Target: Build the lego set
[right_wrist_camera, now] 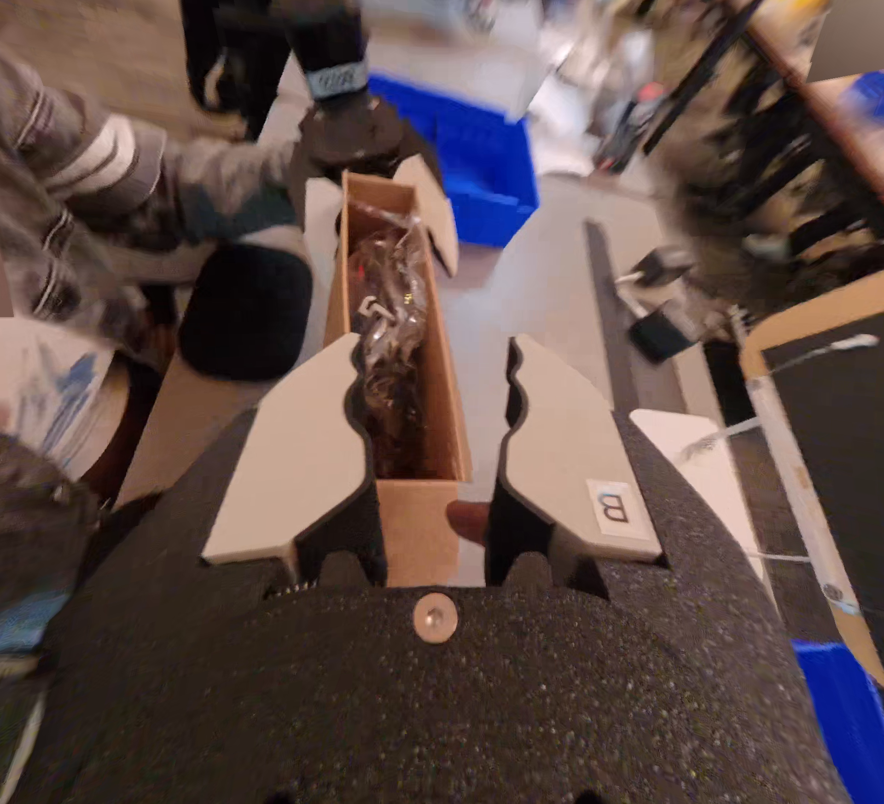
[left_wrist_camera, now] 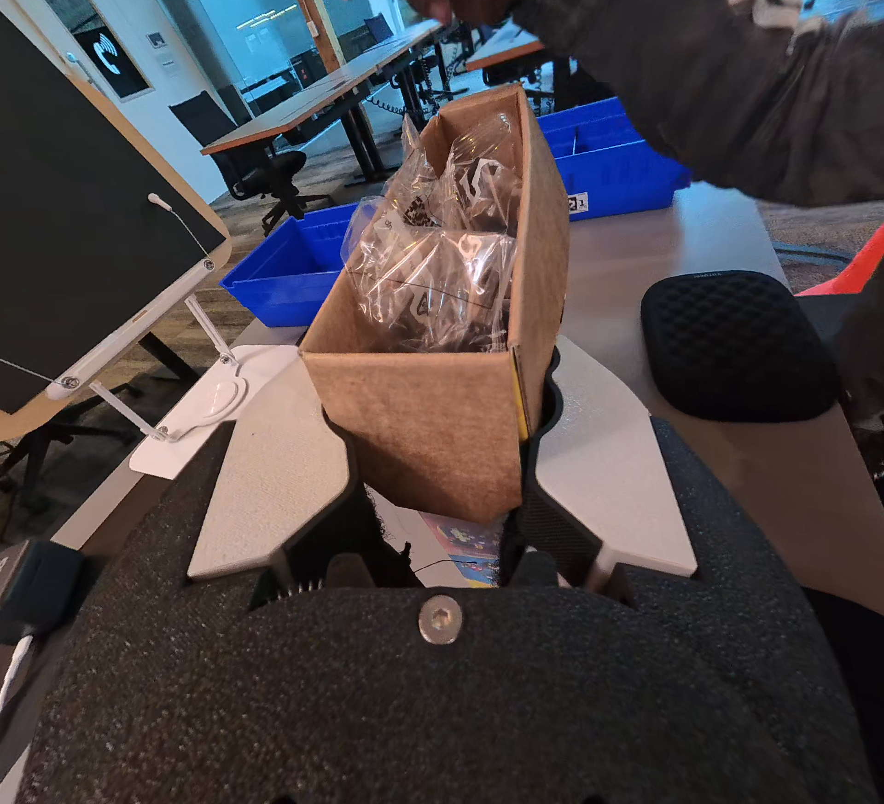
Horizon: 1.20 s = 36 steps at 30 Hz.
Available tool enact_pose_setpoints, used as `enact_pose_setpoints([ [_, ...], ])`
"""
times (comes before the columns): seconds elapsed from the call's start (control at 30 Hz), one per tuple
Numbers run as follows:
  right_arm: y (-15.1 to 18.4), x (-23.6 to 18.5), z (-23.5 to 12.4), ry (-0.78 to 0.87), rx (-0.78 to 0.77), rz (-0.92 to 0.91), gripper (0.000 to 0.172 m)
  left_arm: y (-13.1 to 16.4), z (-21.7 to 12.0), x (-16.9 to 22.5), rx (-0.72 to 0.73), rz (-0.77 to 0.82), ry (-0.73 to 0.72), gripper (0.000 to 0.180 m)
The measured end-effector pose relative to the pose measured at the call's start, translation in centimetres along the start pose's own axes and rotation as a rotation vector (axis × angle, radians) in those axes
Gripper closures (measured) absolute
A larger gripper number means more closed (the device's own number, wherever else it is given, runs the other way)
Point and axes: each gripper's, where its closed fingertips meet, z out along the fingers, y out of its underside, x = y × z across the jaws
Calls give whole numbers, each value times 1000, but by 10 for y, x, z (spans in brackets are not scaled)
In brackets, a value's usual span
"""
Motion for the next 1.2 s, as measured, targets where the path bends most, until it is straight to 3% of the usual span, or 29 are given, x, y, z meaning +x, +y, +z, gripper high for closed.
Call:
enact_pose_setpoints([
  [0.07,-7,-9,21,-96,-142,-15,135,-1,0,1,7,3,-1,101],
  [0.17,-6,-18,47,-180,-319,-34,137,-1,0,2,12,8,-4,101],
  [0.33,4,-25,72,-196,-455,-81,149,-2,0,2,21,9,-6,101],
  [0.4,13,-23,76,-175,-500,-106,164,-2,0,2,24,9,-7,101],
  [0.5,6,-16,76,-123,-463,-165,172,-2,0,3,29,9,-7,102],
  [1.2,-49,18,52,80,-251,-227,172,1,1,-7,27,-44,-29,102],
])
